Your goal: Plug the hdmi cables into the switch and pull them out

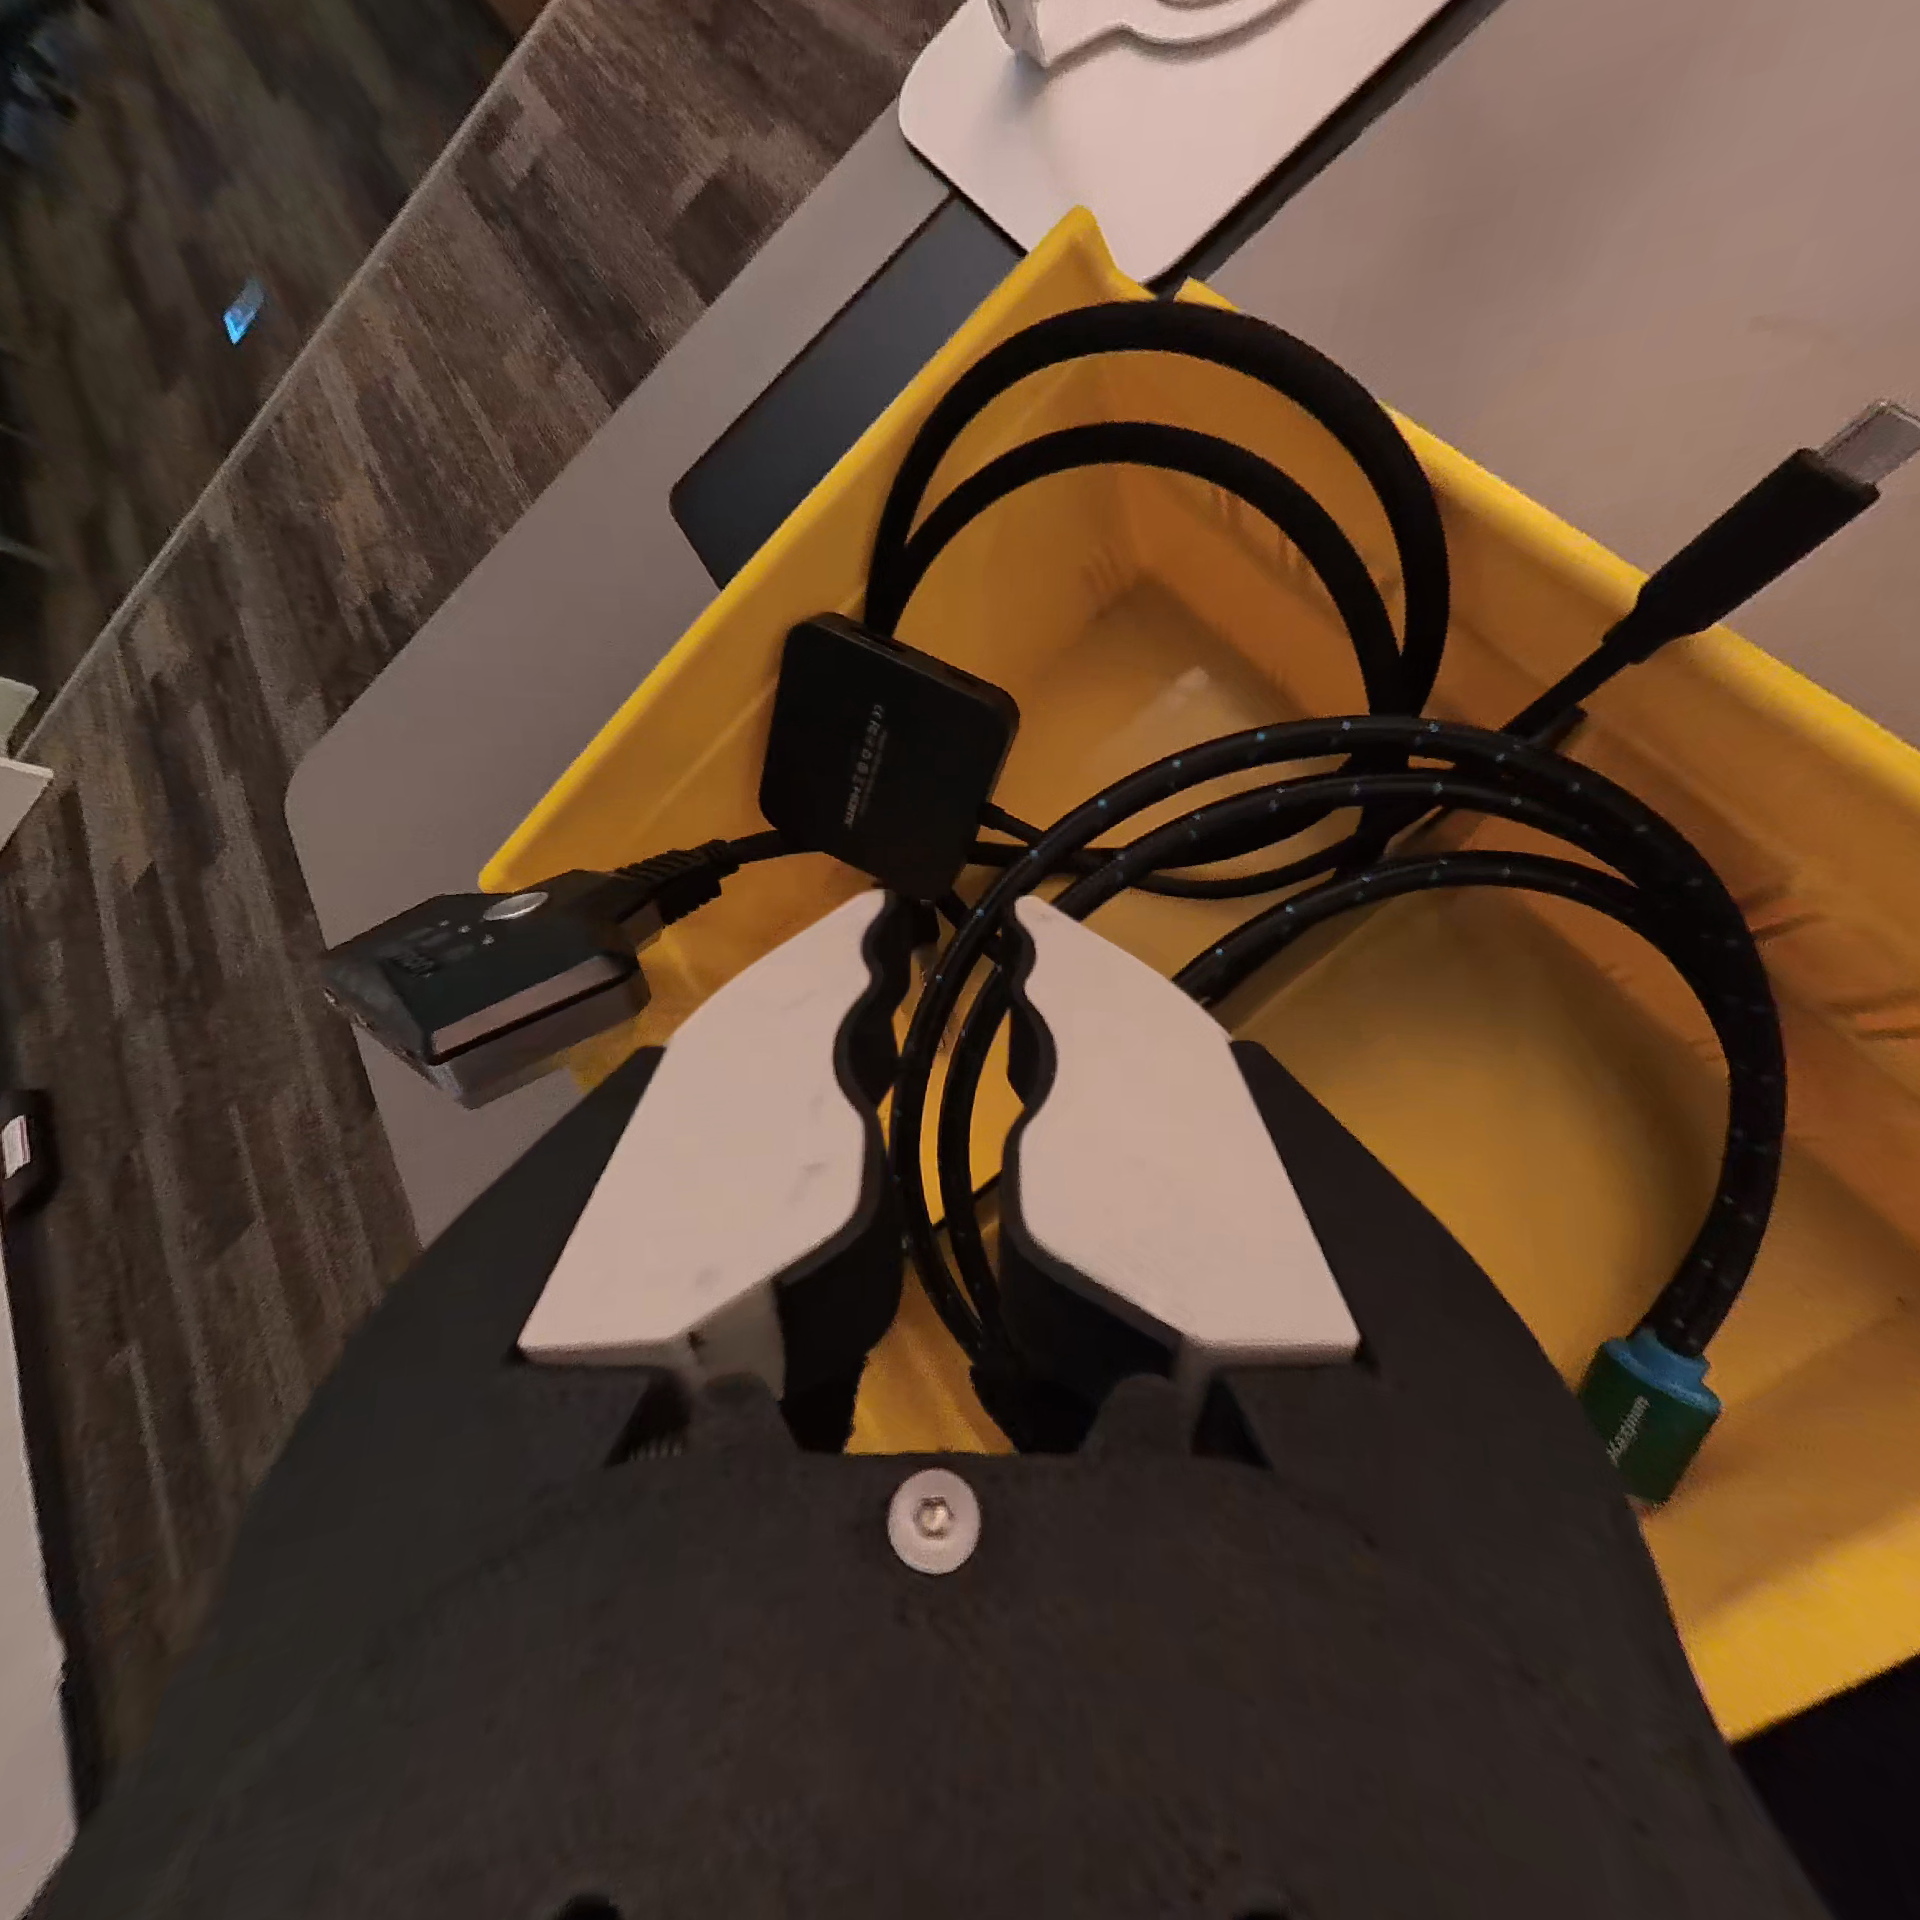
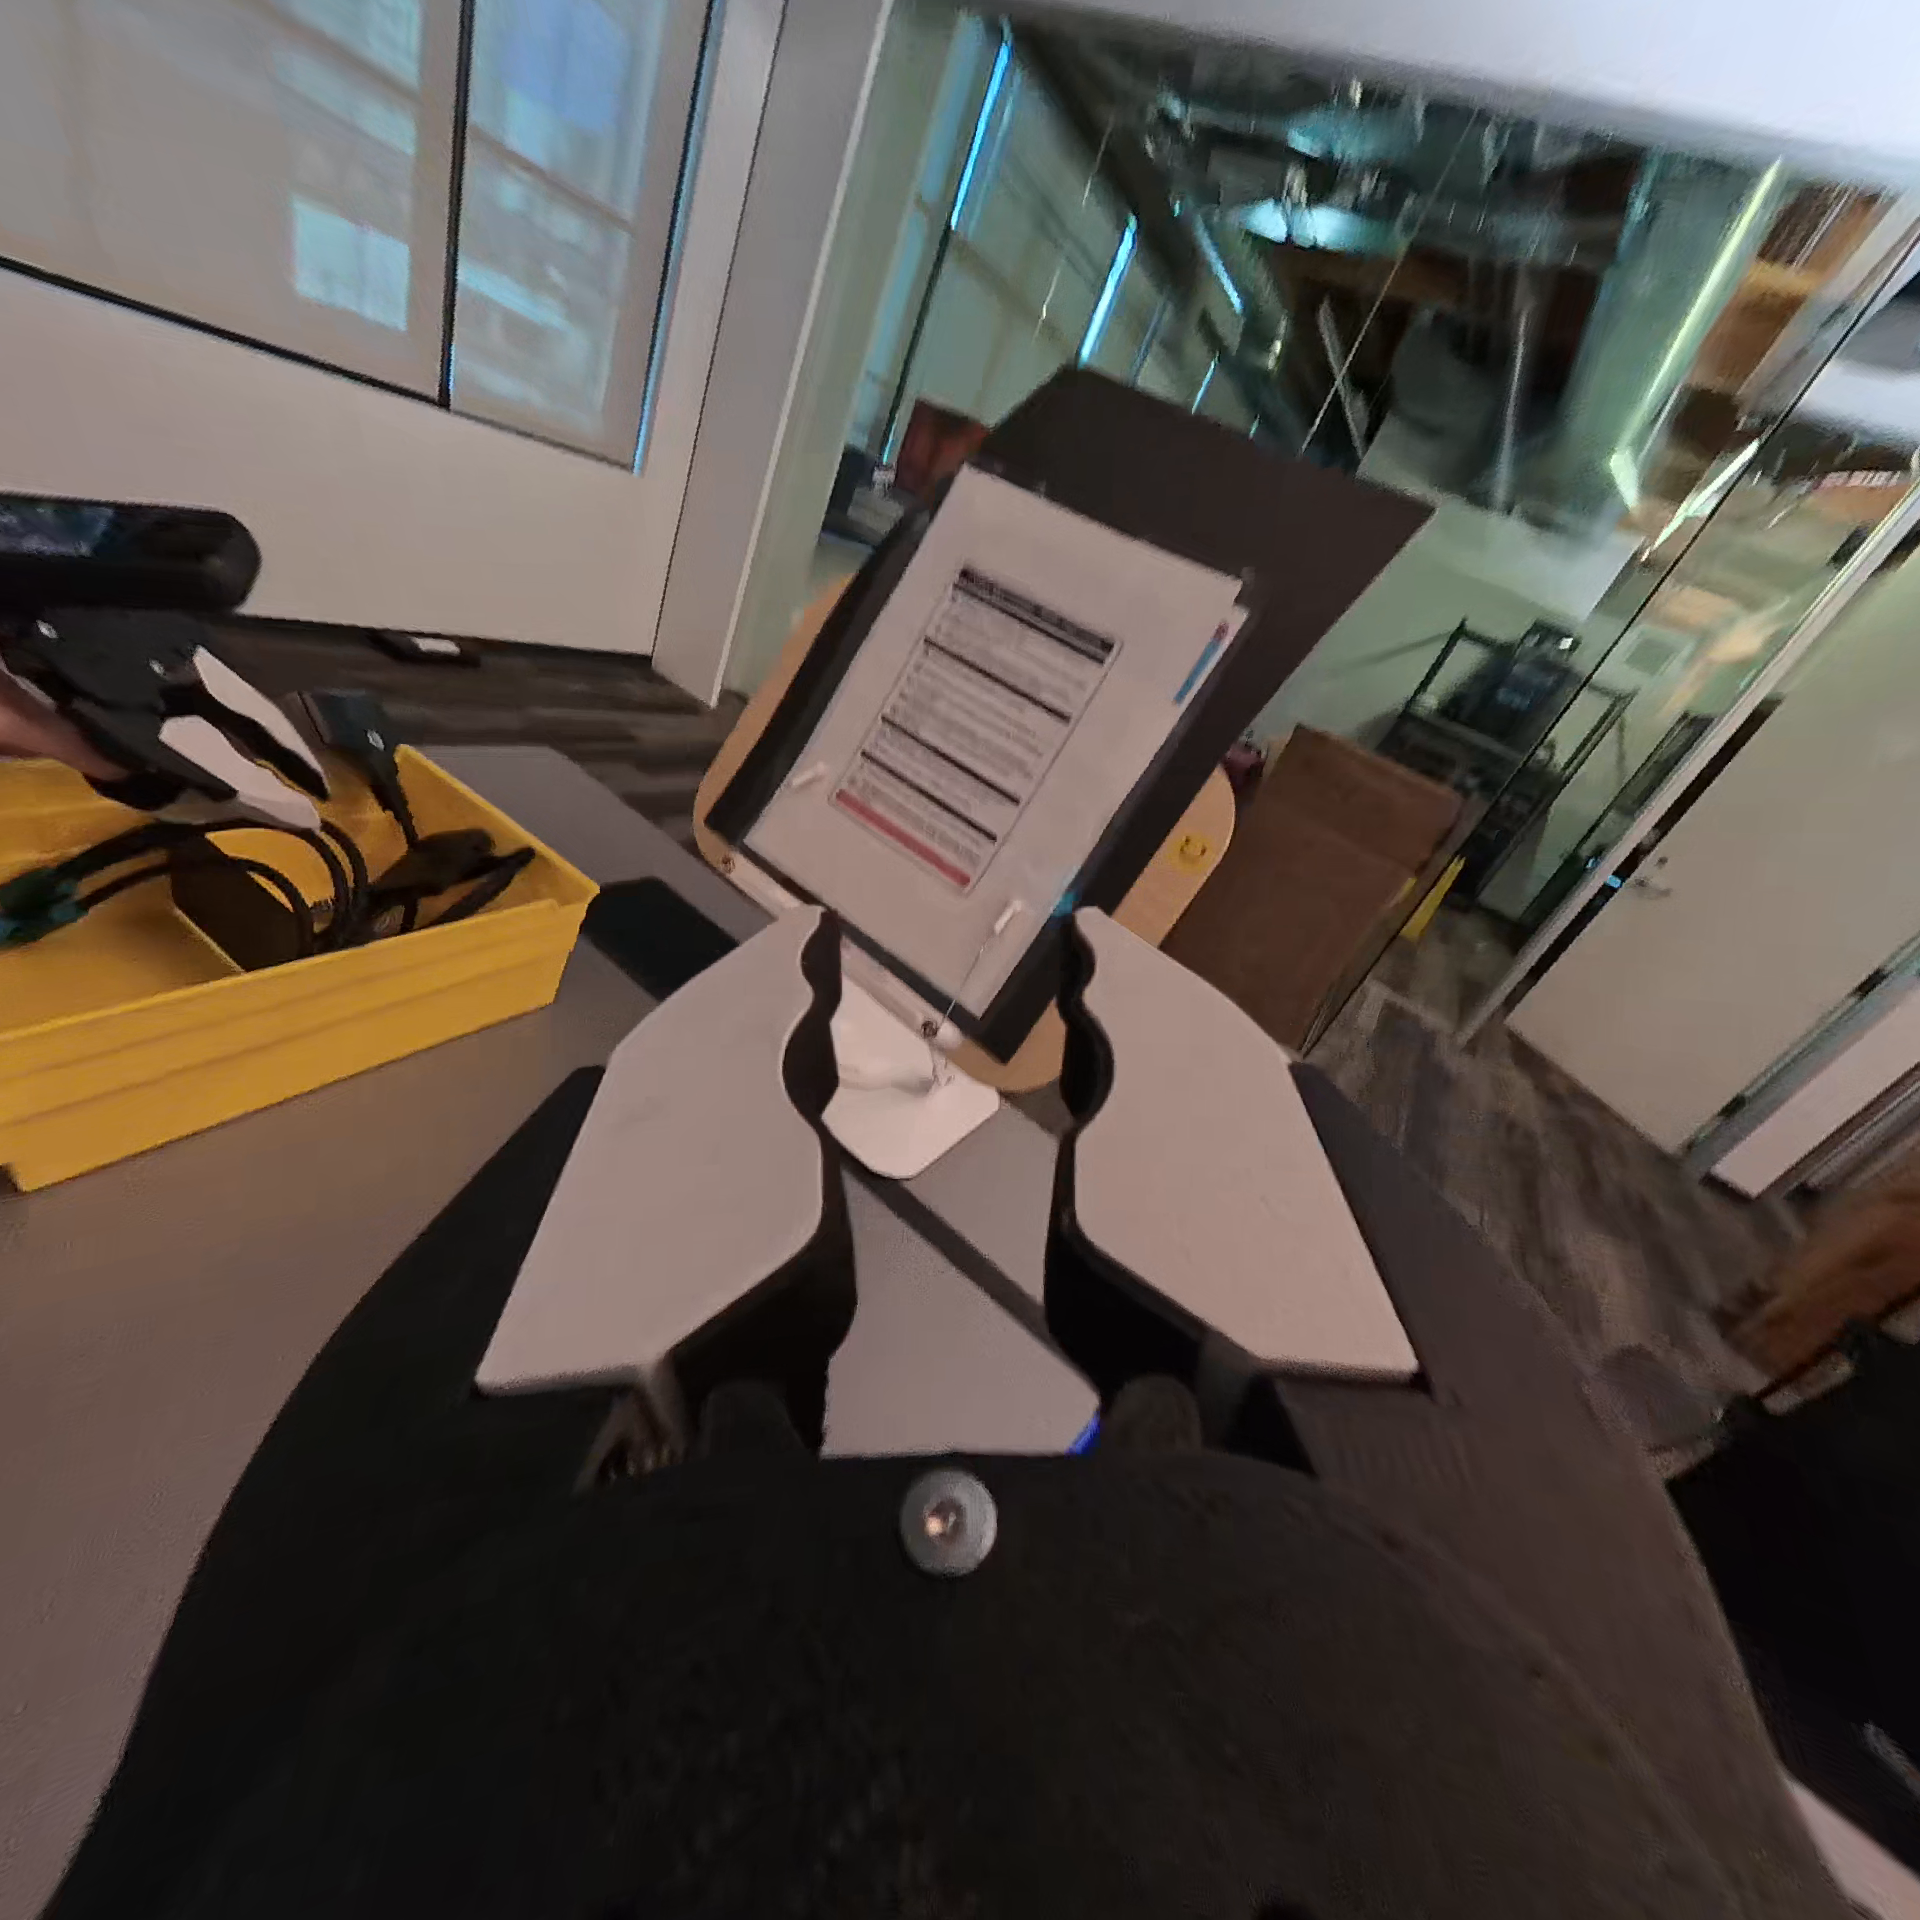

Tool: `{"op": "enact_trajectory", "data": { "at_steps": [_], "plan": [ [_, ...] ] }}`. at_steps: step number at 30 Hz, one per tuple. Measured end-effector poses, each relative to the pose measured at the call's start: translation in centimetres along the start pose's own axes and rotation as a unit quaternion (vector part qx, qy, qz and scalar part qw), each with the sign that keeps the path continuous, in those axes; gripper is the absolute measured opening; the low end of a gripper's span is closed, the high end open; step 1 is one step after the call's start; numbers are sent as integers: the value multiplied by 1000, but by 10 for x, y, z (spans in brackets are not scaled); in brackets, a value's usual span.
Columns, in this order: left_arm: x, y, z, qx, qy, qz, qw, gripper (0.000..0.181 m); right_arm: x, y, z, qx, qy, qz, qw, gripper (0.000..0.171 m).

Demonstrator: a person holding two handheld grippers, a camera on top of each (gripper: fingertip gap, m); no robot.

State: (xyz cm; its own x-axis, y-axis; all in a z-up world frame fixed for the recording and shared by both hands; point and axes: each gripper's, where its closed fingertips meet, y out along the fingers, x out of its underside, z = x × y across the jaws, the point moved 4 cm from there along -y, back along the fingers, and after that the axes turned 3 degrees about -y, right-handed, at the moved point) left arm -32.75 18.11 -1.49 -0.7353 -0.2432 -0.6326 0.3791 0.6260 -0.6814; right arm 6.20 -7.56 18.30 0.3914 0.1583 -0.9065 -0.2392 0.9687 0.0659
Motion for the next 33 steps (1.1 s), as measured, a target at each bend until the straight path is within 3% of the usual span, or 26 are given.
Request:
{"op": "enact_trajectory", "data": {
  "at_steps": [7,14,20,25,28,33],
  "plan": [
    [6,-4,-3,2,-14,-17,1000,28,11,4,-3,-9,-5,-28,1000,41],
    [9,-2,0,68,-57,10,996,9,13,7,-16,-21,-30,-43,998,40],
    [-5,-24,2,29,-3,19,999,7,19,17,-28,-23,-74,-72,994,40],
    [-28,-89,-2,-67,37,50,996,7,18,21,-36,-4,-124,-84,989,41],
    [-52,-146,9,-122,60,130,982,7,15,19,-38,4,-143,-87,986,41],
    [-84,-215,49,-145,89,258,951,6,9,11,-35,18,-147,-81,986,41]
  ]
}}
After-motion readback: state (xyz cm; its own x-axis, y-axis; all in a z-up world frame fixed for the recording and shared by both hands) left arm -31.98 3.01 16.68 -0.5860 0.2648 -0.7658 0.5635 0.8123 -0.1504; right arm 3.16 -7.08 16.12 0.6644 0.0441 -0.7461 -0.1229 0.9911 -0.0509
